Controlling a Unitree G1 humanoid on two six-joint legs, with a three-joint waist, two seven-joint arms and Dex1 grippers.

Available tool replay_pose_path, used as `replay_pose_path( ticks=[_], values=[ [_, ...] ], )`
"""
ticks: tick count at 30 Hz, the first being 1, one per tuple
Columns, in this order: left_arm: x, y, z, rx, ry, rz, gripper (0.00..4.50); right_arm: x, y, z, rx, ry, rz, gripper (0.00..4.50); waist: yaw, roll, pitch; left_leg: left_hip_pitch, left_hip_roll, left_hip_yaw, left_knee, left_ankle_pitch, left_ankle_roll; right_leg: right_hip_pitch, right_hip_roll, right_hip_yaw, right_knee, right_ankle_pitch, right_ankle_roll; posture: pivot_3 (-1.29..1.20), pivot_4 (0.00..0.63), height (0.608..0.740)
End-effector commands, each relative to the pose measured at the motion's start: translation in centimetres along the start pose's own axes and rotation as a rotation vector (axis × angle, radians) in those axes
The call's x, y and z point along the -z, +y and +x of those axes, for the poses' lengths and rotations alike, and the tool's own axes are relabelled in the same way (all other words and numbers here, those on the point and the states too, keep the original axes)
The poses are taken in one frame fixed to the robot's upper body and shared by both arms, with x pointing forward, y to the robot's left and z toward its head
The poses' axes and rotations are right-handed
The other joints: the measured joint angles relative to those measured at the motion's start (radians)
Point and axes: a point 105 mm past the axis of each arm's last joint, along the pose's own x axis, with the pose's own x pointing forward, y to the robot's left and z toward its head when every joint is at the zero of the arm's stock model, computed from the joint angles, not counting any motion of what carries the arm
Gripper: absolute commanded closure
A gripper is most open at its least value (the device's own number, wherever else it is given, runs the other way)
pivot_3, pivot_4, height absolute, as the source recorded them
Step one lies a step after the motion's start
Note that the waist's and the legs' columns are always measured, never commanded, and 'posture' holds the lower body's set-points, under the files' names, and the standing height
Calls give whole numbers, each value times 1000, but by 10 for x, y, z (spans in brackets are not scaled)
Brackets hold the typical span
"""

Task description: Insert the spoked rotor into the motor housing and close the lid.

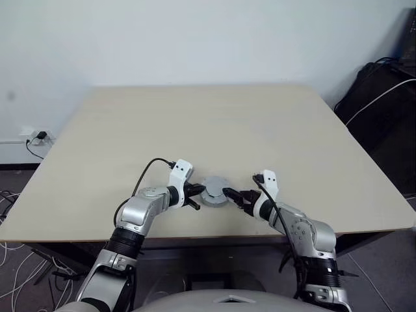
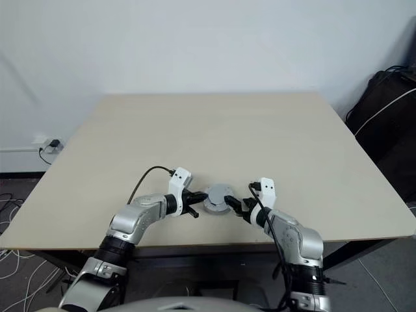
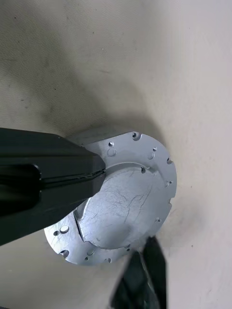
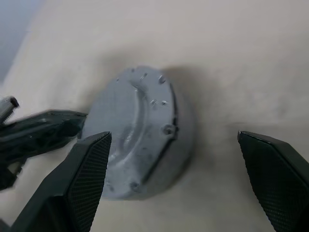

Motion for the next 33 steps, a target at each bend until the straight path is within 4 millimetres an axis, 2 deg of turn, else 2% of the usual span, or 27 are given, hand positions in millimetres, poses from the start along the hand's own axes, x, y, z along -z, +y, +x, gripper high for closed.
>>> replay_pose_path(
  ticks=[1, 13, 17, 21, 26, 33],
  values=[
    [5, -4, 2, 11, 20, 4, 4500, -6, 11, 6, -50, -10, 54, 47, 0, 0, 0, 0, 0, 0, 0, 0, 0, 0, 0, 0, 0, 0, 0, 0, 0, 740],
    [5, -6, 1, 15, 17, 5, 4500, 19, 32, 19, -190, 166, 277, 47, -14, 3, -2, 1, -1, 0, 0, 0, 1, 0, 0, 1, 1, 1, -3, 0, 0, 740],
    [5, -6, 1, 18, 20, 7, 4500, 18, 42, 17, -314, 175, 408, 47, -22, 3, -3, 1, -1, 0, -1, 2, 4, 0, 0, 1, 2, 1, -3, 0, 0, 740],
    [6, -6, 1, 20, 21, 7, 4500, 13, 42, 18, -353, 142, 476, 47, -25, 4, -3, 1, 0, 0, -1, 2, 4, 0, 0, 1, 2, 1, -3, 0, 0, 740],
    [7, -6, 0, 22, 23, 4, 4500, 13, 42, 20, -364, 123, 525, 47, -32, 4, -3, 1, 0, 0, -1, 2, 4, 1, 0, 1, 2, 0, -1, 0, 0, 740],
    [8, -6, 0, 27, 26, 7, 4500, 22, 59, 16, -440, 171, 518, 47, -39, 4, -3, 1, 0, 0, -1, 2, 4, 0, 0, 1, 3, 1, -3, 0, 0, 740]
  ],
)
